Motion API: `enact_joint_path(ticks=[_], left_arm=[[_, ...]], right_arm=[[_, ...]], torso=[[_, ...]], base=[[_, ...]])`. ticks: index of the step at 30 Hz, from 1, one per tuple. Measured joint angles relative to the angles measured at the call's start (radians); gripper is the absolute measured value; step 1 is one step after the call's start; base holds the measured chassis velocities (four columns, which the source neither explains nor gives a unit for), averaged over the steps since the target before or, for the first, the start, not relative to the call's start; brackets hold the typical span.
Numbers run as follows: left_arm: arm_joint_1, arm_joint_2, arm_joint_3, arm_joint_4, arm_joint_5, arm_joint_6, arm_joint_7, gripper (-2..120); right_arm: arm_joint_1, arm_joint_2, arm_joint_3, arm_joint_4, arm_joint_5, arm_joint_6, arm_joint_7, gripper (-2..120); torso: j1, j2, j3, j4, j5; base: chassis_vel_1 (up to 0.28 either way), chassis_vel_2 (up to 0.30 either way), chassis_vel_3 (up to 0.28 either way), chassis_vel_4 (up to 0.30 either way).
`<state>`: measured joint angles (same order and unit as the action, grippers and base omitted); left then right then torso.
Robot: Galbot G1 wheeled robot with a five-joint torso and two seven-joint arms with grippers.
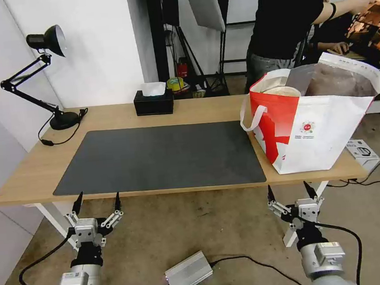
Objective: Pick up the trash from the table and place it into the takeout bag.
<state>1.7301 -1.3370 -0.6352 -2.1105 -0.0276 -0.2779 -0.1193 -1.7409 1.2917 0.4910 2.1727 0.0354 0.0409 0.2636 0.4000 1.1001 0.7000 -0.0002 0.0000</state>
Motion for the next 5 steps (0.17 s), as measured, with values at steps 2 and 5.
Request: enact_joint_path(ticks=[2,5], left_arm=[[0.012,-0.008,-0.001,0.002,0.002,-0.012,-0.001,100],[0.028,-0.020,-0.002,0.008,0.007,-0.031,-0.002,100]], right_arm=[[-0.004,-0.002,0.000,-0.006,-0.001,0.007,0.001,100],[-0.005,-0.003,-0.001,-0.011,-0.001,0.013,0.002,100]], torso=[[0.000,0.000,0.000,0.0001,0.0000],[0.000,0.000,0.000,0.0001,0.0000]], base=[[0.000,0.000,0.000,0.000],[0.000,0.000,0.000,0.000]])
